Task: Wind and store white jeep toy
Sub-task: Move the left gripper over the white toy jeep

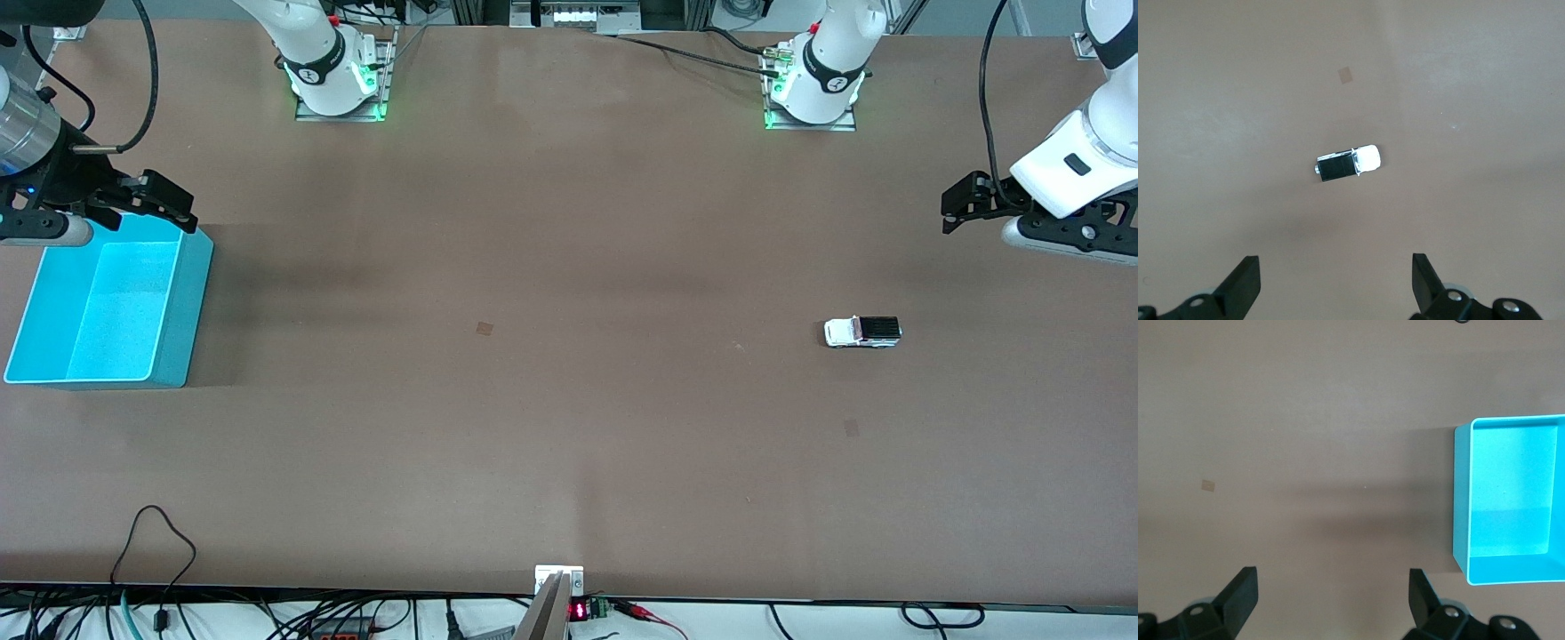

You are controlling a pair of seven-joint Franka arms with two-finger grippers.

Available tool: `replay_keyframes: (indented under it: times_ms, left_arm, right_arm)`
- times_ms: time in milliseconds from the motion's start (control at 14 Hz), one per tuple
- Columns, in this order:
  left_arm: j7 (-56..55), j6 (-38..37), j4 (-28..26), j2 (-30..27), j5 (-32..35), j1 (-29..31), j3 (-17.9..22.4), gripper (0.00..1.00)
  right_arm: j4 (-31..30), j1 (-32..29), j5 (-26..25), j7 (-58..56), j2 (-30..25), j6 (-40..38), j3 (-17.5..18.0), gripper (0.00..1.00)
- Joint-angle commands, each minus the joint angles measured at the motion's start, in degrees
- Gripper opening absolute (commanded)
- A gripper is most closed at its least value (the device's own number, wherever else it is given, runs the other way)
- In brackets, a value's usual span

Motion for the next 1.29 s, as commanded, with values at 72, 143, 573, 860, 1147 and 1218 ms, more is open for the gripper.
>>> replay_keyframes:
  times_ms: [72, 143, 573, 860, 1147, 1218]
  left_arm:
    - [-0.58, -1.56, 2.15, 1.06, 0.98, 0.07, -0.37, 1.0]
    - [-0.58, -1.56, 2.15, 1.06, 0.98, 0.07, -0.37, 1.0]
    - [-0.06, -2.97, 2.67, 1.67, 0.54, -0.11, -0.54, 1.0]
    - [0.29, -6.65, 2.85, 3.77, 0.37, -0.9, -0.72, 1.0]
    - [7.74, -7.98, 2.67, 5.88, 0.28, -0.81, -0.72, 1.0]
    - [10.99, -7.46, 2.32, 6.67, 0.28, -0.46, -0.72, 1.0]
  right_arm:
    - [0.96, -0.13, 0.96, 0.07, 0.49, -0.38, -0.06, 1.0]
    - [1.05, -0.13, 0.96, 0.07, 0.49, -0.38, -0.06, 1.0]
    - [1.05, -0.13, 0.96, -0.2, 0.49, -0.38, -0.06, 1.0]
    - [1.05, -0.22, 0.88, 0.07, 0.49, -0.29, -0.06, 1.0]
    - [1.4, -0.57, 0.7, -0.02, 0.4, -0.29, -0.23, 1.0]
    - [1.66, -0.57, 0.7, 0.07, 0.49, -0.29, -0.23, 1.0]
